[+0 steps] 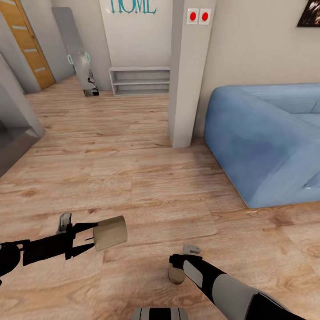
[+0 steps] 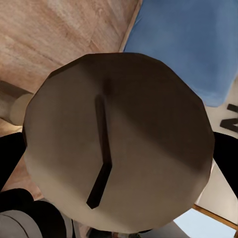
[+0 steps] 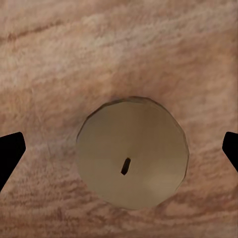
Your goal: Place each of the two pumpkins and all three candles from the living room inside a cabinet in the living room (use any cabinet), then make sure every cabinet is closed, and position the cauldron so it is next to a table in the living room.
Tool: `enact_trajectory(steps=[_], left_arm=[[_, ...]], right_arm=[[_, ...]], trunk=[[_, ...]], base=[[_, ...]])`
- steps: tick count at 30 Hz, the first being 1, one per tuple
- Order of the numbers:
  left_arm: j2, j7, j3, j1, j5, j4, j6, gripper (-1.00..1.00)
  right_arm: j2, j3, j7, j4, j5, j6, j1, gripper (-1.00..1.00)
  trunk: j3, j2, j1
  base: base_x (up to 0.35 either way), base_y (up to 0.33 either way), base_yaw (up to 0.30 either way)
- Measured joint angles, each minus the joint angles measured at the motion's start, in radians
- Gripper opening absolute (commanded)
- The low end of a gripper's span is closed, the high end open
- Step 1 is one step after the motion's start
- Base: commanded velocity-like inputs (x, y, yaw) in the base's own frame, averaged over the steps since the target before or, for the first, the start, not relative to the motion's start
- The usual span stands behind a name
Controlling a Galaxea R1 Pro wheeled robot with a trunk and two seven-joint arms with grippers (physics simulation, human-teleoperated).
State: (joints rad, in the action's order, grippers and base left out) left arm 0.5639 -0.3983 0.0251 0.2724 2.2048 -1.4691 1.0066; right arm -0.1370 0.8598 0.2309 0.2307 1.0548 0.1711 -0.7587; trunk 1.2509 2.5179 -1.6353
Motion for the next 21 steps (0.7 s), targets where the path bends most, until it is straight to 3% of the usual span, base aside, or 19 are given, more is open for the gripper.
enact_trajectory(steps=[16, 21], left_arm=[[0.0, 0.004, -0.001, -0.025, 0.016, -0.046, 0.0, -1.0], [0.001, 0.004, -0.001, -0.026, 0.028, -0.049, 0.0, -1.0]], right_arm=[[0.0, 0.001, 0.0, -0.001, 0.0, 0.0, 0.0, 1.0], [-0.001, 0.001, 0.0, -0.001, 0.0, -0.001, 0.0, 1.0]], trunk=[[0.062, 0.004, -0.007], [0.062, 0.004, -0.007]], base=[[0.0, 0.0, 0.0], [0.0, 0.0, 0.0]])
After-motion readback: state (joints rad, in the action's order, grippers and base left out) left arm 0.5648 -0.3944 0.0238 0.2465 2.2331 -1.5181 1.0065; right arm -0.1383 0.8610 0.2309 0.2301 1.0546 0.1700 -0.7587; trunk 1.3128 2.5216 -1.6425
